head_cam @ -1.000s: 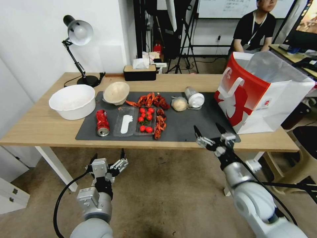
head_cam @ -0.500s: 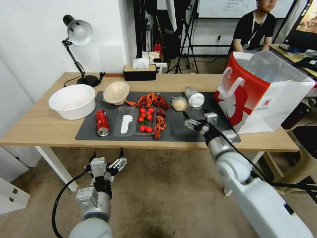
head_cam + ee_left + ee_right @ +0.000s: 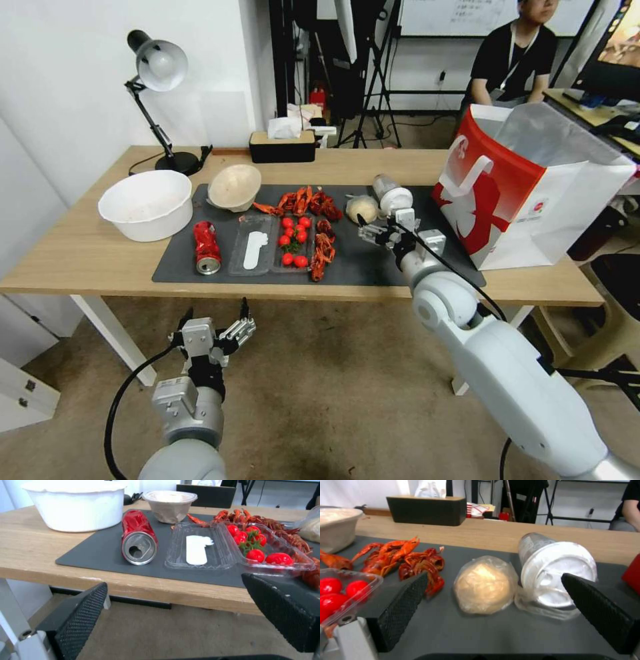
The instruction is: Pick up the trash from the table and place it into the takeout bag.
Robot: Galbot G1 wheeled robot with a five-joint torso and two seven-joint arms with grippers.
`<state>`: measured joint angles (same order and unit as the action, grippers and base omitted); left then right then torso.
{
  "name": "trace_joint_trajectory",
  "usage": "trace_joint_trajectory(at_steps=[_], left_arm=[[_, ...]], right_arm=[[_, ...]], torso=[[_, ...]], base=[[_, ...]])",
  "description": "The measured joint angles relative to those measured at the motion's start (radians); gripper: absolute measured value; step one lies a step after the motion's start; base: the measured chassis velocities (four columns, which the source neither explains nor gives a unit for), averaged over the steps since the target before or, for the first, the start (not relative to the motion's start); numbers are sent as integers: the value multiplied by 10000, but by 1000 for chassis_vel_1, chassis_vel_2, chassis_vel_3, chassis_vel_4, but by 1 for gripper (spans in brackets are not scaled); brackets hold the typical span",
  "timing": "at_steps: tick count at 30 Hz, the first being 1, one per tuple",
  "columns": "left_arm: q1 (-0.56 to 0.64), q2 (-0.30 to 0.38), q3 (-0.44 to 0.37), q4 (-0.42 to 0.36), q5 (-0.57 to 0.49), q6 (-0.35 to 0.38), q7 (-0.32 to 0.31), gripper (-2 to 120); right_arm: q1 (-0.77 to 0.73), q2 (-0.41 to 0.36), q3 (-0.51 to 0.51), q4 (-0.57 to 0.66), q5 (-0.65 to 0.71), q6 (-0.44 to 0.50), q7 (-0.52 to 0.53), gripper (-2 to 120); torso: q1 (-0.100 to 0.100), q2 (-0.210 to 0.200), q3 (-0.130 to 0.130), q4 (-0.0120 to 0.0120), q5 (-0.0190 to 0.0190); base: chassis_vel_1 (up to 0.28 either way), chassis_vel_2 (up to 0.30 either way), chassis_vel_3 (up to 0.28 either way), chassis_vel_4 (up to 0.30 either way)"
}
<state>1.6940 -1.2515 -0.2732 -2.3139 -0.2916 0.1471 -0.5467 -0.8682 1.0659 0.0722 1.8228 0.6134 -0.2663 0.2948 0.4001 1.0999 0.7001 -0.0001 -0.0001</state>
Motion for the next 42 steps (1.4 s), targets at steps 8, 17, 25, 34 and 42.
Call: trace_joint_trajectory(at_steps=[8,17,25,34,42], left_arm=[[-35,2,-15,44,-10,3,-18,100],[-101,4,-12,135,-23,3,-26,100],[-70,-95,-13,167,-19,5,-34,100],[-79,-107,-63,178,-12,-50,-36,100],[-85,-107,-61,179,-14,-50,-36,100]], right_arm=[[1519,69,-1021,-839,171,-928,926,100],[2360,183,-1519,-1504,344,-1275,913,100],[3404,509,-2115,-2718,466,-1294,841,100],[4002,759,-2490,-4103,788,-1299,522,100],[4010,793,-2491,-4197,849,-1284,470,100]], torso=[[0,0,0,0,0],[0,0,0,-1,1],[0,1,0,0,1],[0,1,0,0,1],[-2,1,-1,0,1]], base=[[0,0,0,0],[0,0,0,0],[0,0,0,0],[0,0,0,0],[0,0,0,0]])
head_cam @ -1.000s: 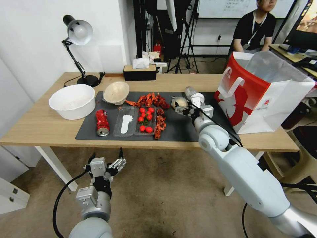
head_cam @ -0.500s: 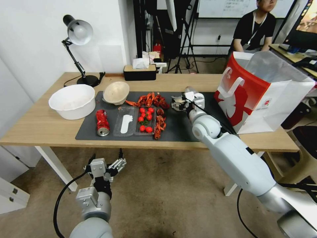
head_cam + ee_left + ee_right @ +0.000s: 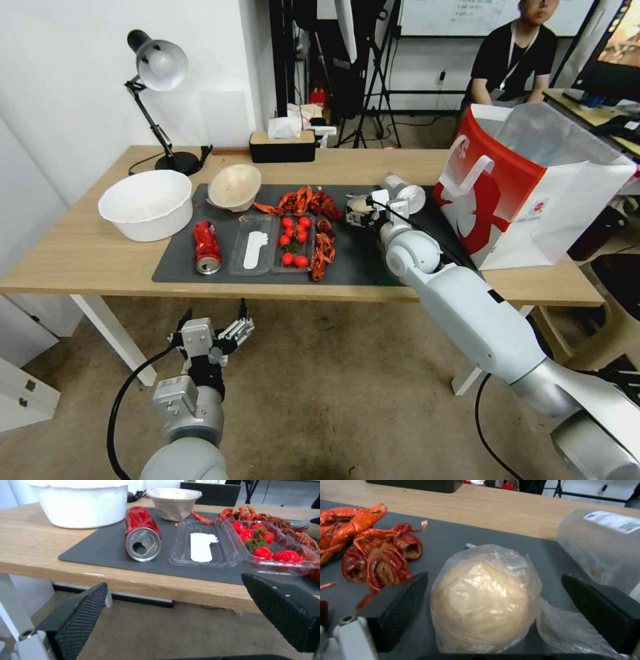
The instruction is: Pick up the trash from the table and place it into the takeout bag.
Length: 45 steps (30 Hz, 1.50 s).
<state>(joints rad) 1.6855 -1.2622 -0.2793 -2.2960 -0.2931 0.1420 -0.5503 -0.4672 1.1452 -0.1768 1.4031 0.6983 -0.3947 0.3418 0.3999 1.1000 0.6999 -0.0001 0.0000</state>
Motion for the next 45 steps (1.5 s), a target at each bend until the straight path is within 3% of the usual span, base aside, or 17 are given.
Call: trace_joint_trajectory(at_steps=[6,8,14,20,27,36,45], left_arm=[[19,-10,-4,3,0,-10,0,100],[22,-20,-3,5,0,-14,-1,100],[24,-34,7,7,0,-20,-1,100],[44,-36,12,5,6,-81,-8,100],[59,-14,-15,-31,10,-231,-62,100],[48,-6,-5,6,15,-321,-133,100],[61,-4,-102,-70,33,-304,-173,100]], right_arm=[[-25,-39,16,-12,4,17,-88,89],[-45,-58,26,-20,4,27,-139,76],[-69,-61,30,-24,1,36,-169,61],[-93,-68,25,-35,-6,34,-267,32],[-232,-65,45,3,-2,-106,-185,9],[-367,-245,202,226,227,-156,-50,4],[-584,-1377,1265,3229,421,534,-362,4]], torso=[[0,0,0,0,0],[0,0,0,0,-1],[0,0,0,1,0],[0,0,0,1,0],[0,1,-1,2,-1],[0,0,1,-1,0],[1,-1,1,0,1]], base=[[0,0,0,0],[0,0,0,0],[0,0,0,0],[0,0,0,0],[0,0,0,0],[0,0,0,0],[0,0,0,0]])
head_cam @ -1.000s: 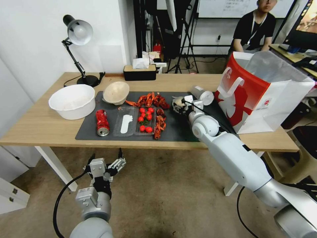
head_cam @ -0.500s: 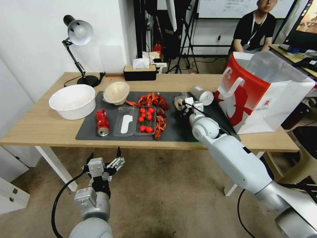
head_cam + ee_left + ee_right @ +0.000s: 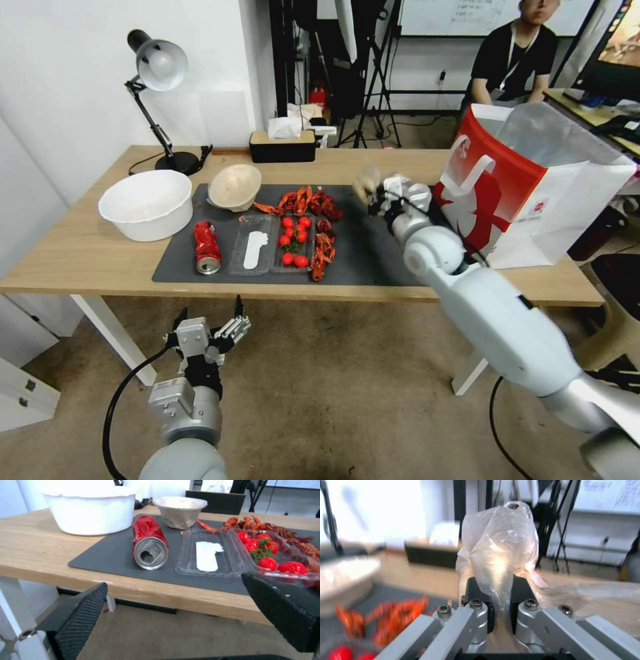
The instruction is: Pick up the trash from the table and place it into the takeout bag.
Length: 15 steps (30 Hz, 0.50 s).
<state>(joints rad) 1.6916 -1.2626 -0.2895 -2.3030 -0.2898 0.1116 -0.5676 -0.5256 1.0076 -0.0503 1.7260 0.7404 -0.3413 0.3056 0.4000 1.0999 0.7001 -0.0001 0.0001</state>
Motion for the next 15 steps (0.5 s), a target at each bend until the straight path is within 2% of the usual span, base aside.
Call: trace_joint_trajectory(at_steps=[5,6,8,10,12,13,15], left_arm=[[-33,12,-60,-67,-30,27,-10,100],[-24,23,-64,-90,-31,34,-15,100],[10,23,-62,-102,-29,41,-17,100],[19,17,-56,-102,-27,41,-18,100],[30,-5,-22,-101,-23,44,-21,100],[30,-5,-22,-101,-23,44,-21,100],[7,-9,6,-91,-19,48,-21,100]], right_arm=[[-1,-313,664,859,178,-45,574,4],[26,-462,865,1098,282,-170,882,4],[184,-909,1416,1705,997,-844,2277,4],[241,-1051,1593,1860,1331,-1067,2689,4],[469,-1618,2168,2176,2080,-1461,3383,4],[469,-1618,2168,2176,2080,-1461,3383,4],[732,-2311,2615,2152,2550,-1597,3570,4]], torso=[[0,0,0,2,0],[0,0,0,2,0],[0,0,-1,-1,1],[0,0,-2,0,1],[0,0,-2,0,-1],[0,0,-2,0,-1],[0,0,-2,0,2]], base=[[0,0,0,0],[0,0,0,0],[0,0,0,0],[0,0,0,0],[0,0,0,0],[0,0,0,0],[0,0,0,0]])
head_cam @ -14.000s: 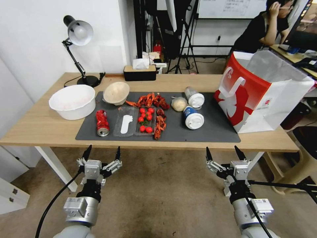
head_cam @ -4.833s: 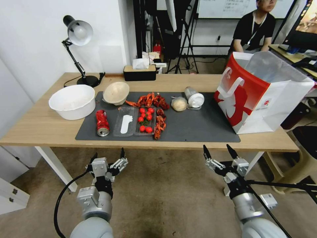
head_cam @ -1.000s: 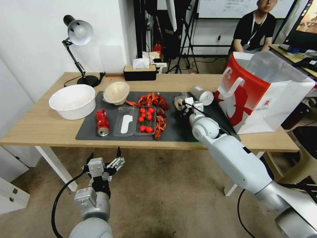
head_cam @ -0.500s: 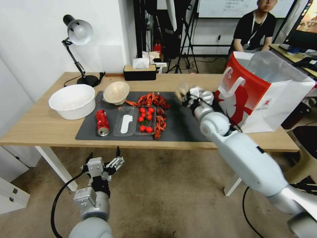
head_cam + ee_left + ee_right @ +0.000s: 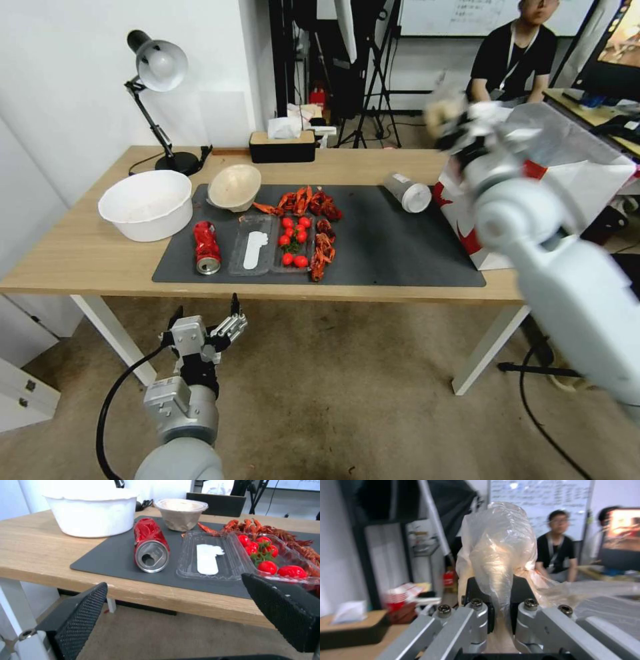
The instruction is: Pick up the trash from the table and place it into the takeout bag.
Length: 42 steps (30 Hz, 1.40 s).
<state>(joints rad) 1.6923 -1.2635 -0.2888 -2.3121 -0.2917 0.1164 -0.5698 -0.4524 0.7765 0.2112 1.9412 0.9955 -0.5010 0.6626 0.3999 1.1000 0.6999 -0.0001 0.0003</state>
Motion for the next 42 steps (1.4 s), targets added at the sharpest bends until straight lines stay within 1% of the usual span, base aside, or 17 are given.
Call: trace_joint_trajectory(at_steps=[2,5,10,13,14,18,19,22,23,26,27,29,32,34,36,38,42], left_arm=[[-9,0,9,3,1,2,0,100],[-18,1,44,7,5,5,0,100],[2,15,68,-7,29,7,0,100],[59,140,75,-67,41,24,3,100],[59,140,75,-67,41,24,3,100],[96,201,42,-200,58,200,3,100],[96,201,42,-200,58,200,3,100],[141,170,38,-228,124,267,1,100],[141,170,38,-228,124,267,1,100],[154,150,41,-266,168,276,-6,100],[154,150,41,-266,168,276,-6,100],[161,148,41,-295,172,280,-9,100],[164,147,40,-297,173,280,-10,100],[168,147,38,-297,173,280,-11,100],[171,145,37,-297,173,280,-12,100],[177,144,37,-297,173,280,-12,100],[215,135,38,-298,179,277,-15,100]], right_arm=[[61,-160,93,-62,134,-49,57,4],[186,-647,318,-468,586,-221,208,4],[90,-839,353,-860,670,-299,422,4],[-251,-829,401,-1167,664,-454,654,17],[-251,-829,401,-1167,664,-454,654,17],[-323,-753,438,-1295,689,-508,919,35],[-323,-753,438,-1295,689,-508,919,35],[-251,-752,419,-1333,759,-541,1088,48],[-251,-752,419,-1333,759,-541,1088,48],[-246,-753,393,-1331,912,-613,1219,64],[-246,-753,393,-1331,912,-613,1219,64],[-275,-753,390,-1311,990,-625,1235,72],[-293,-754,390,-1288,1009,-627,1234,76],[-308,-755,389,-1271,1019,-627,1235,88],[-313,-754,389,-1265,1022,-627,1234,89],[-335,-755,390,-1229,1048,-628,1233,99],[-414,-750,389,-1108,1128,-624,1208,100]], torso=[[0,0,0,0,-4],[0,0,0,0,-1],[0,0,0,2,-2],[0,0,1,1,0],[0,0,1,1,0],[0,0,1,2,-4],[0,0,1,2,-4],[0,0,0,1,-4],[0,0,0,1,-4],[0,0,1,2,-4],[0,0,1,2,-4],[0,0,1,1,-3],[0,0,1,1,-3],[0,0,0,1,-4],[0,0,0,1,-5],[1,0,0,1,-4],[0,0,0,1,-4]], base=[[0,0,0,0],[0,0,0,0],[0,0,0,0],[0,0,0,0],[0,0,0,0],[0,0,0,0],[0,0,0,0],[0,0,0,0],[0,0,0,0],[0,0,0,0],[0,0,0,0],[0,0,0,0],[0,0,0,0],[0,0,0,0],[0,0,0,0],[0,0,0,0],[0,0,0,0]])
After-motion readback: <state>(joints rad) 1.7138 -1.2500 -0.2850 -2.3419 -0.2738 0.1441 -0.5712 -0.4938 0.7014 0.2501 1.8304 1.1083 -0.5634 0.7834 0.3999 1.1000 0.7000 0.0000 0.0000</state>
